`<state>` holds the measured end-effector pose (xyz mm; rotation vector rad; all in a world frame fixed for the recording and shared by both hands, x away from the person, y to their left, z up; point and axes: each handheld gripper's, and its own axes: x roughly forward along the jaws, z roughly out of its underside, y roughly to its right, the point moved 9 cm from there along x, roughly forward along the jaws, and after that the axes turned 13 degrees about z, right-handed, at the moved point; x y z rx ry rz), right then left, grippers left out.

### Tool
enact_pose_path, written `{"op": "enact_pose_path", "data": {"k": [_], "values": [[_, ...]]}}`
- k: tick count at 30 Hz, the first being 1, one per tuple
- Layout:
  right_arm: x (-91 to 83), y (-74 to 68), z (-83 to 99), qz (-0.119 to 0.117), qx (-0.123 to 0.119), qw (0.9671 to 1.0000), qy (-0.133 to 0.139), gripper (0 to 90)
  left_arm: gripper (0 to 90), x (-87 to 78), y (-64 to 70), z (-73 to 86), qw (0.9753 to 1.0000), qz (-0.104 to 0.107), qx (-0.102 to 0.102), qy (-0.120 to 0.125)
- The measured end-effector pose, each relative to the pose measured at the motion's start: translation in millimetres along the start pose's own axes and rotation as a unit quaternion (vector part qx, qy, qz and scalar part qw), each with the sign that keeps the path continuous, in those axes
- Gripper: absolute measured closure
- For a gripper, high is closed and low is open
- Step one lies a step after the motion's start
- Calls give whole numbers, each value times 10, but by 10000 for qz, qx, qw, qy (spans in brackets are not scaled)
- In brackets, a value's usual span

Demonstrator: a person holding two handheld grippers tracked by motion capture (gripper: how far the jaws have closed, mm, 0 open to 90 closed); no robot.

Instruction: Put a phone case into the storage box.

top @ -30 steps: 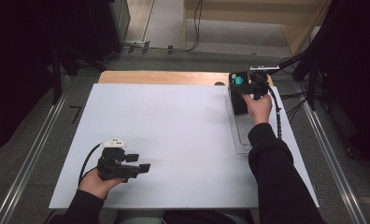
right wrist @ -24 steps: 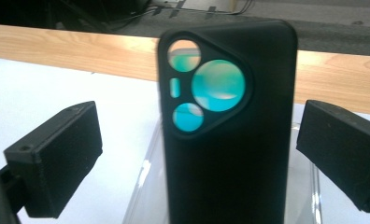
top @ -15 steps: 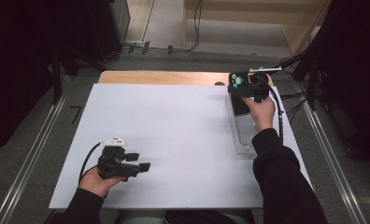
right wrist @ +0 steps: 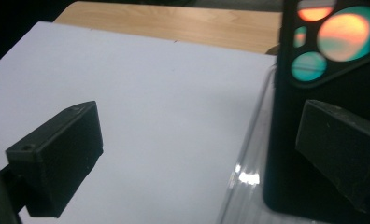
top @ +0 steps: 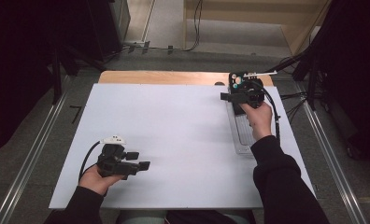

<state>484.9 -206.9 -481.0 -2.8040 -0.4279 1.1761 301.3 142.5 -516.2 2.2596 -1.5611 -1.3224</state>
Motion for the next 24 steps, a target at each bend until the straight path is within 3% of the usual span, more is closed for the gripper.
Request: {"op": "enact_pose_path", "data": {"k": [2, 4, 6, 13, 16, 24], "values": [[1, -57, 37, -43, -95, 9999, -37, 0, 301, -3, -10, 2, 10000, -11, -21, -16], [7, -107, 71, -39, -152, 9999, -46, 74, 301, -4, -14, -1, 10000, 0, -24, -8], [21, -148, 105, -21, -223, 9997, -88, 88, 301, -4, -18, -5, 10000, -5, -37, -1], [26, -307, 179, -259, -379, 9988, -171, 140, 301, -7, -13, -4, 10000, 15, -36, 0], [-4, -380, 200, -328, -454, 9983, -151, 202, 301, -10, -11, -5, 10000, 30, -35, 5], [-37, -547, 379, -657, -625, 9946, -495, 251, 301, -32, -5, -6, 10000, 16, -24, 23]]}}
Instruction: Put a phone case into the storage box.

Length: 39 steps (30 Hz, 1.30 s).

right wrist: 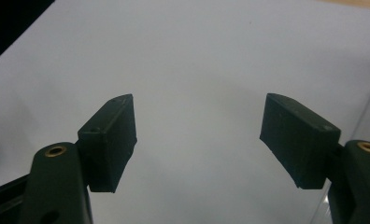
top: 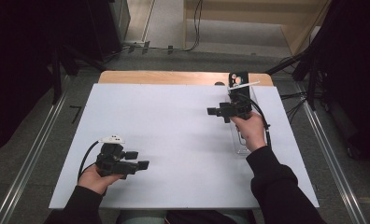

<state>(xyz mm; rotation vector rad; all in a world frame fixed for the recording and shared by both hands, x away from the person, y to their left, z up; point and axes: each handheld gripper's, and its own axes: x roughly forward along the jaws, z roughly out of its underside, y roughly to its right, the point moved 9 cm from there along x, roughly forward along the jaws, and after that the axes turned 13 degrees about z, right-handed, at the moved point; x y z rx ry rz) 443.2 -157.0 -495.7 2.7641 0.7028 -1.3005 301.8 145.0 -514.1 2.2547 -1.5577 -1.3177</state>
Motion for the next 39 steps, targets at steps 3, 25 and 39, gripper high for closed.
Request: {"op": "enact_pose_path", "data": {"k": [3, 25, 39], "values": [[12, -45, 71, -101, -4, 9999, -74, 251, 301, -4, 11, 1, 10000, 25, 15, 8], [-218, -474, 455, -483, -581, 9968, -242, 249, 301, -16, 43, -15, 9997, 221, 54, 50], [-393, -548, 720, -627, -814, 9944, -241, 242, 301, -3, 36, -2, 9998, 196, 62, 0]]}}
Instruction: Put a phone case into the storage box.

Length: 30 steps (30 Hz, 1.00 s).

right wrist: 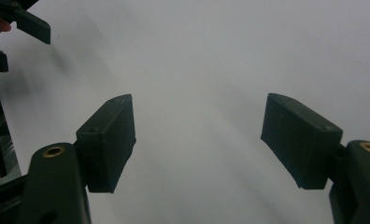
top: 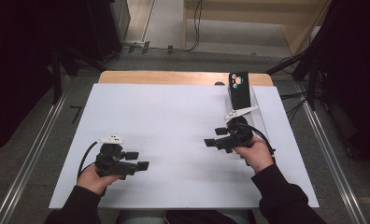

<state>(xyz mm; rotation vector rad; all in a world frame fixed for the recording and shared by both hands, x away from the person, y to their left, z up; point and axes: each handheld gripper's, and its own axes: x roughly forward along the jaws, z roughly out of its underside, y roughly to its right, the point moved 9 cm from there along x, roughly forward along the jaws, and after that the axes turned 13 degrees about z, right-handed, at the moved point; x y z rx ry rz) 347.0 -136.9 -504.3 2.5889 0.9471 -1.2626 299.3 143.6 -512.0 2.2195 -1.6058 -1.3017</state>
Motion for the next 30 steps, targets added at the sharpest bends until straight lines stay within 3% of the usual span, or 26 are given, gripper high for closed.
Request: {"op": "enact_pose_path", "data": {"k": [12, 17, 30], "values": [[-71, -19, 271, -33, -206, 9997, -143, 231, 301, 12, 28, 15, 10000, 90, 5, -10], [-112, -17, 371, -43, -255, 9996, -131, 224, 301, 1, 42, 29, 9999, 106, 100, -41], [-230, 46, 625, 34, -230, 9995, -209, 216, 300, -38, 46, 115, 9999, 57, 144, -43]]}}
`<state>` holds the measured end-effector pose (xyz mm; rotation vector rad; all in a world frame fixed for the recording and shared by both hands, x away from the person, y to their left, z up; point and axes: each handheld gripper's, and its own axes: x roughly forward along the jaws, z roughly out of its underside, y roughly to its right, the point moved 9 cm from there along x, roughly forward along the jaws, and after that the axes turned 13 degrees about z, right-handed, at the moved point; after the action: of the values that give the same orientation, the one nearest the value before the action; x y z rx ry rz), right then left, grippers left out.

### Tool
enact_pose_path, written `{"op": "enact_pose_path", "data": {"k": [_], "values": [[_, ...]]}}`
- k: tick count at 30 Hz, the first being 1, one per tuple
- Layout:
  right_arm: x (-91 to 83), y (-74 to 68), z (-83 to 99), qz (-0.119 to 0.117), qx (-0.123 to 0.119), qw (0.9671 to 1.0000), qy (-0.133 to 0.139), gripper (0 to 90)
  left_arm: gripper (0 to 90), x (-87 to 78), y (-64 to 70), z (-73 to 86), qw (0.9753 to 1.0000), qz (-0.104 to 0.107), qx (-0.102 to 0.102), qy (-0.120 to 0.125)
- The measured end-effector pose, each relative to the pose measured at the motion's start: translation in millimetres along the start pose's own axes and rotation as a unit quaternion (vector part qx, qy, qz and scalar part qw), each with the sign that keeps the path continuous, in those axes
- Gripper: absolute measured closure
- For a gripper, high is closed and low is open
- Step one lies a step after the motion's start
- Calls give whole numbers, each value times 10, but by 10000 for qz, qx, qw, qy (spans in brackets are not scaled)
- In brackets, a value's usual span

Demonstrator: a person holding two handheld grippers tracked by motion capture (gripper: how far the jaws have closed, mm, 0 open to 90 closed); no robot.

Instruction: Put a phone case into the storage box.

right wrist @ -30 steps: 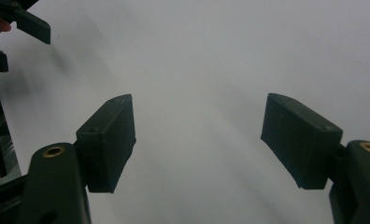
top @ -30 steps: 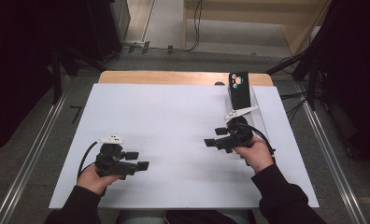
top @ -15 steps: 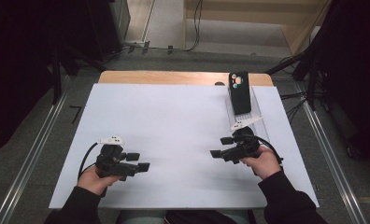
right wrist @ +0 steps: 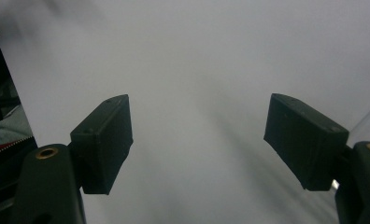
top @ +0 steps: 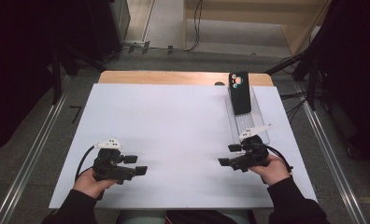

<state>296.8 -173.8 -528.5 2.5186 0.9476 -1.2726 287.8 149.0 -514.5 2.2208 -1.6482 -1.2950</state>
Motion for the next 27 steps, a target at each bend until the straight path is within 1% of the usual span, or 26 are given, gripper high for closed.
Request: {"op": "enact_pose_path", "data": {"k": [3, 7, 9, 11, 16, 17, 18, 19, 22, 24, 27], "values": [[-13, 19, 64, 65, 7, 10000, -62, 214, 300, -2, -4, 12, 10000, 4, -8, -9], [-42, 45, 123, 108, 23, 9999, -51, 212, 301, 1, -3, 16, 10000, 1, -20, 11], [-60, 62, 148, 161, 17, 9999, -40, 208, 301, 2, 0, 22, 10000, 11, -9, -4], [-74, 83, 176, 215, 59, 9997, -47, 207, 301, 7, 7, 28, 10000, 29, 17, 3], [-111, 132, 248, 309, 169, 9994, -23, 207, 301, 3, 7, 43, 10000, -44, 25, 30], [-113, 142, 260, 315, 150, 9994, 1, 207, 301, 1, 5, 49, 10000, -58, 36, 25], [-118, 139, 275, 323, 199, 9993, -16, 206, 301, 1, 2, 54, 10000, -76, 33, 19], [-122, 142, 291, 339, 198, 9992, -23, 206, 301, 1, 0, 58, 10000, -86, 29, 14], [-130, 161, 316, 455, 222, 9987, -19, 205, 301, -3, -4, 73, 9999, -123, 65, -12], [-136, 168, 316, 470, 266, 9985, 30, 205, 301, -1, -5, 80, 9999, -127, 39, -16], [-127, 165, 327, 450, 262, 9986, -5, 205, 301, 8, -11, 82, 9999, -127, 42, -33]]}}
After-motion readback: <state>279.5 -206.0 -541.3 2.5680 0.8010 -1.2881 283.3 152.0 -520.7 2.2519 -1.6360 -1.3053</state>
